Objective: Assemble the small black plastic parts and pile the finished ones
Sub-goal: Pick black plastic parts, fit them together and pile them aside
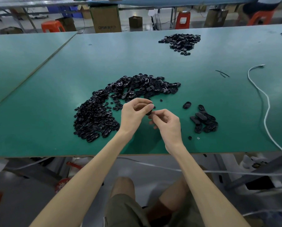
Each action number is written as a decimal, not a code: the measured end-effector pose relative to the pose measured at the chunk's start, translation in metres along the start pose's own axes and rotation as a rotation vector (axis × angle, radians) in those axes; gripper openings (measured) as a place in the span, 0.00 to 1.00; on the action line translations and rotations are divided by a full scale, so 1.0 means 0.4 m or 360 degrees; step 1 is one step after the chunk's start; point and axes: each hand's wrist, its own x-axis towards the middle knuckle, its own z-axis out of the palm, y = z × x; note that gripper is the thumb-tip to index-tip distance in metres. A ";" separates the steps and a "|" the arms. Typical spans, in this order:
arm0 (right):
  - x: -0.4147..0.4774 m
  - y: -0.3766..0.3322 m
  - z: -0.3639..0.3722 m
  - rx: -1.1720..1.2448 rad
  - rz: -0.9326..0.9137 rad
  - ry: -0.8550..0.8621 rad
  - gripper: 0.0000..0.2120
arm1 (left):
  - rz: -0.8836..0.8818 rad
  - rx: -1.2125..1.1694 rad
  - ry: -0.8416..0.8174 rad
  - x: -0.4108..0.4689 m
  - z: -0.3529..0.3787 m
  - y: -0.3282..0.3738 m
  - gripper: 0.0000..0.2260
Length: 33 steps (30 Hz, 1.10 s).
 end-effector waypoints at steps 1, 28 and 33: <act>0.001 0.001 0.001 -0.0032 -0.0015 0.0030 0.04 | 0.0002 0.0015 -0.0020 0.003 -0.004 0.000 0.04; 0.000 0.004 -0.005 0.0194 -0.0034 0.0064 0.02 | -0.0028 0.0000 -0.0182 -0.035 -0.016 -0.049 0.05; 0.002 0.006 -0.002 0.0117 -0.0047 0.0027 0.01 | -0.0062 -0.0147 -0.0210 -0.033 -0.027 -0.052 0.06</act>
